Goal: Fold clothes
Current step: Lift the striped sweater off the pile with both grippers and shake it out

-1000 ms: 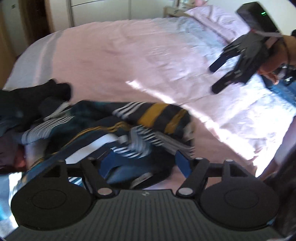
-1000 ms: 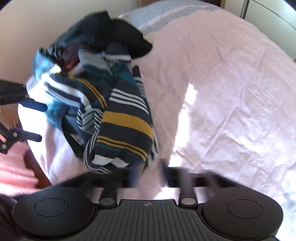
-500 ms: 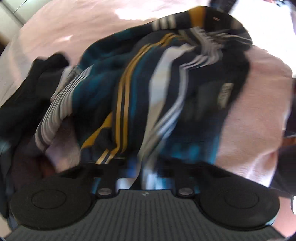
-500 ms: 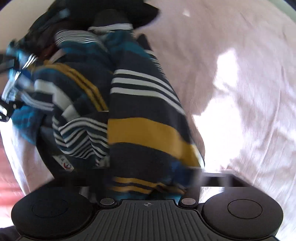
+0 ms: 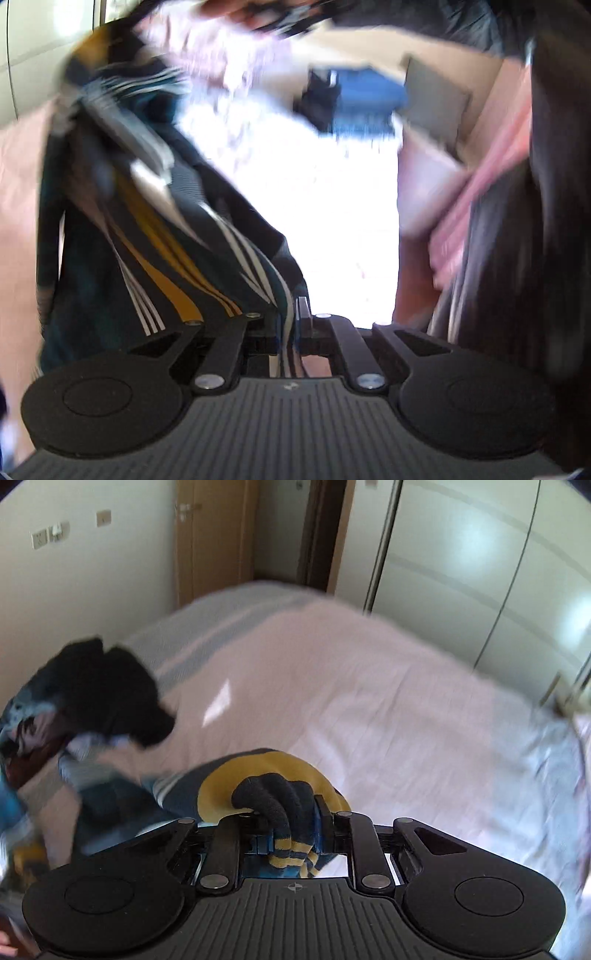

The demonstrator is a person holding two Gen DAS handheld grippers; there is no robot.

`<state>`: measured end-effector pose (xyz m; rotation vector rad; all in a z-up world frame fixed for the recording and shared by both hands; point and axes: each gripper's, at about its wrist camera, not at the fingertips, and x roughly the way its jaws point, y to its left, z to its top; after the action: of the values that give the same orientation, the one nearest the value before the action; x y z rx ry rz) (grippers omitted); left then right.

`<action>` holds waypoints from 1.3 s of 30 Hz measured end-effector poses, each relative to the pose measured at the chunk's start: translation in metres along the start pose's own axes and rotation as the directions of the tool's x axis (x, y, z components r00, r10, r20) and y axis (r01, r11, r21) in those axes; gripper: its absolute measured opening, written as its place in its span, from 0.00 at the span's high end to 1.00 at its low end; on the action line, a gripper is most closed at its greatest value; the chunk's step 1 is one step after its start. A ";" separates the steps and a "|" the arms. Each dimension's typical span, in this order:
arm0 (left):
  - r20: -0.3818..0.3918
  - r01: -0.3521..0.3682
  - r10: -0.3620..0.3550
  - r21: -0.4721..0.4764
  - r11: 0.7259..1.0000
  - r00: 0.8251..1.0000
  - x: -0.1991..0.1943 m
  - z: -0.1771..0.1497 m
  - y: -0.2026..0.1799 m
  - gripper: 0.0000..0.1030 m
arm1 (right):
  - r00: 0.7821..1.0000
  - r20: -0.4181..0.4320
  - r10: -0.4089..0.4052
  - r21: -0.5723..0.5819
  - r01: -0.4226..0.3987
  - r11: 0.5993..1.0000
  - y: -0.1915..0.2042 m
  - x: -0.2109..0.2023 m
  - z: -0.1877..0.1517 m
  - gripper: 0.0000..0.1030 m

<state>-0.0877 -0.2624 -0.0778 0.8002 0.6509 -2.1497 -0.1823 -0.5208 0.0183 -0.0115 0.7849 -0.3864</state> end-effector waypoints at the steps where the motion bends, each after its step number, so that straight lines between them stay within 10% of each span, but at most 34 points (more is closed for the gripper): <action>1: 0.025 -0.005 0.005 -0.009 1.000 1.000 0.008 0.017 0.000 0.95 | 1.000 0.028 -0.001 -0.025 0.001 1.000 -0.006 0.001 0.012 0.82; 4: 0.036 -0.083 0.088 -0.119 0.989 0.995 0.032 0.041 0.022 0.79 | 0.998 0.049 0.041 -0.130 -0.035 0.991 -0.023 0.035 0.041 0.79; 7: 0.006 -0.178 0.183 -0.203 0.963 0.983 0.040 0.045 0.052 0.57 | 0.995 0.053 0.081 -0.093 -0.075 0.993 -0.043 0.065 0.035 0.39; 9: -0.017 -0.235 0.239 -0.248 0.940 0.971 0.039 0.042 0.076 0.50 | 0.993 0.067 0.092 -0.046 -0.089 0.995 -0.058 0.076 0.024 0.38; 14: -0.133 -0.344 0.320 -0.248 0.906 0.938 0.061 0.026 0.145 0.39 | 0.993 -0.040 0.108 0.275 -0.093 0.957 -0.090 0.071 -0.085 0.29; 20: -0.192 -0.442 0.412 -0.152 0.884 0.891 0.132 0.031 0.241 0.35 | 0.958 -0.197 0.210 0.681 -0.021 0.732 -0.058 0.052 -0.234 0.29; 27: -0.150 -0.437 0.466 0.193 0.879 0.872 0.214 0.059 0.304 0.33 | 0.952 -0.091 0.292 0.886 -0.056 0.461 0.011 0.064 -0.301 0.28; 33: -0.209 -0.343 0.384 0.209 0.916 0.899 0.224 0.072 0.318 0.83 | 0.956 -0.012 0.294 0.939 -0.091 0.332 0.031 0.096 -0.318 0.29; 35: -0.198 -0.341 0.377 0.193 0.920 0.905 0.206 0.080 0.316 0.88 | 0.951 -0.012 0.310 0.944 -0.092 0.318 0.022 0.097 -0.320 0.96; 37: -0.171 -0.343 0.369 0.160 0.925 0.914 0.176 0.089 0.315 0.88 | 0.943 -0.010 0.331 0.939 -0.105 0.328 0.007 0.088 -0.318 0.97; 39: -0.160 -0.371 0.397 0.168 0.913 0.904 0.151 0.093 0.311 0.89 | 0.948 -0.042 0.314 0.899 -0.101 0.425 -0.009 0.072 -0.309 0.97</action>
<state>0.0423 -0.5786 -0.1822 1.1188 0.4015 -1.7802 -0.3527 -0.5126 -0.2492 1.1688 0.6877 -0.5325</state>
